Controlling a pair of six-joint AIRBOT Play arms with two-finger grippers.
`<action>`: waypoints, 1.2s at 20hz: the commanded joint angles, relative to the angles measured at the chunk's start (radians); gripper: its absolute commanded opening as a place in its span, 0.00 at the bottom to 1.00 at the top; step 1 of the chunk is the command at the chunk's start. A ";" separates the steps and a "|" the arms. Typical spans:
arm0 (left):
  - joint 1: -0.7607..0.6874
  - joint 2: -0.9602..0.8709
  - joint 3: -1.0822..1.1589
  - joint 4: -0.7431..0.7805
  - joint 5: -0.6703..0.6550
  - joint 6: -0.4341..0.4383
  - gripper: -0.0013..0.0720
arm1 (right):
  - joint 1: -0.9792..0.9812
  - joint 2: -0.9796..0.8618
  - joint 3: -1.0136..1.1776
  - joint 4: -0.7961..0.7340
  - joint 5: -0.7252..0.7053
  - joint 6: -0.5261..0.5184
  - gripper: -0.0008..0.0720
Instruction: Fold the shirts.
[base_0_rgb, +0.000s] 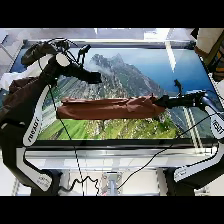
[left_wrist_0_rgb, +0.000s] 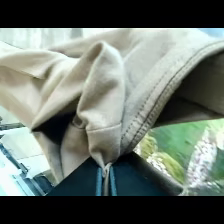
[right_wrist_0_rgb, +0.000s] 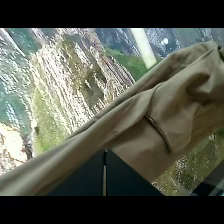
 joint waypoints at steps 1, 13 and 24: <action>-0.032 -0.045 0.000 -0.025 -0.028 -0.012 0.06 | 0.001 0.052 0.042 0.021 -0.043 0.029 0.05; -0.169 -0.226 0.000 0.181 -0.234 -0.073 0.06 | 0.065 0.113 0.049 0.109 -0.084 0.054 0.05; -0.169 -0.293 -0.001 0.194 -0.169 -0.097 0.06 | 0.389 0.114 0.275 0.224 -0.071 0.052 0.05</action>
